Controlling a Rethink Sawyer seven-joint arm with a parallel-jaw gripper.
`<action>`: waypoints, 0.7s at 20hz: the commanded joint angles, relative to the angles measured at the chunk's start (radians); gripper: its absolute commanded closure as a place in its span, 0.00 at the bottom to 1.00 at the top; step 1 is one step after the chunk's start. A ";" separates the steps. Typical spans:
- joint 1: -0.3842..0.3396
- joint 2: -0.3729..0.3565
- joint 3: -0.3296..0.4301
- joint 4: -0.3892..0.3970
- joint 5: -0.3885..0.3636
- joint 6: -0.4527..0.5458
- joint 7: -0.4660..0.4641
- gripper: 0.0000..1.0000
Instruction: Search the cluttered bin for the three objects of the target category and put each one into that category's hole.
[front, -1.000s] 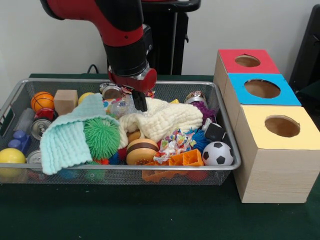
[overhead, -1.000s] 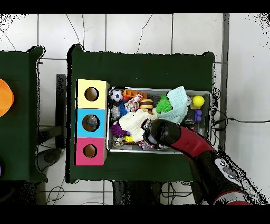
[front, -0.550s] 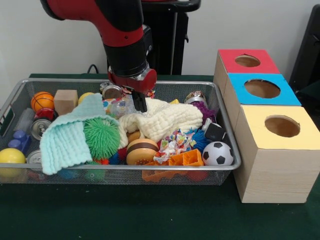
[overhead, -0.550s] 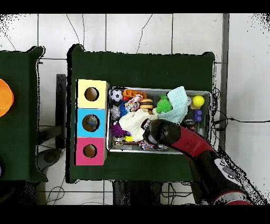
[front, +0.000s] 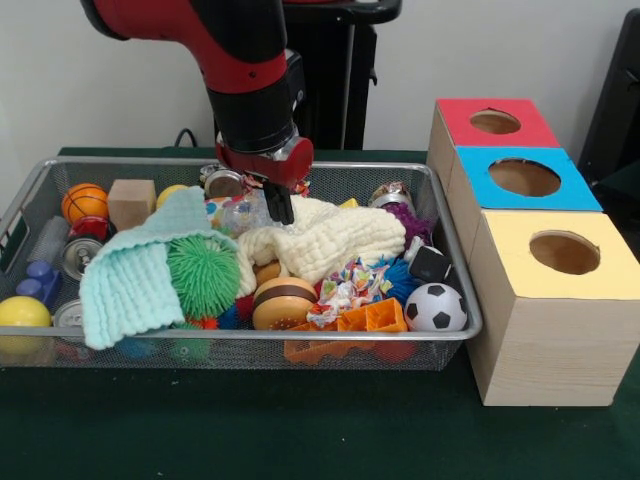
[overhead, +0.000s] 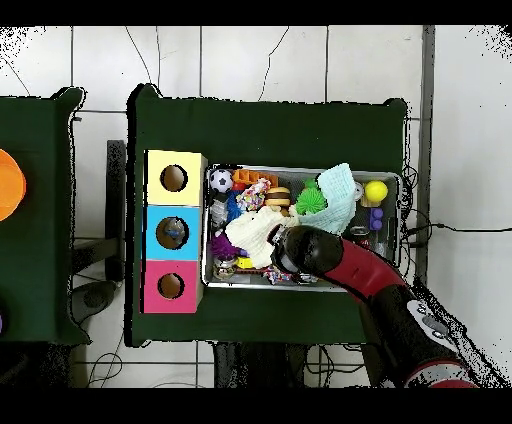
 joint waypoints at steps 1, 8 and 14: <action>-0.015 0.036 0.056 -0.012 -0.014 0.020 0.045 1.00; 0.006 0.039 0.038 -0.036 -0.015 0.032 0.053 1.00; 0.014 0.039 0.022 -0.029 -0.015 0.016 0.071 0.00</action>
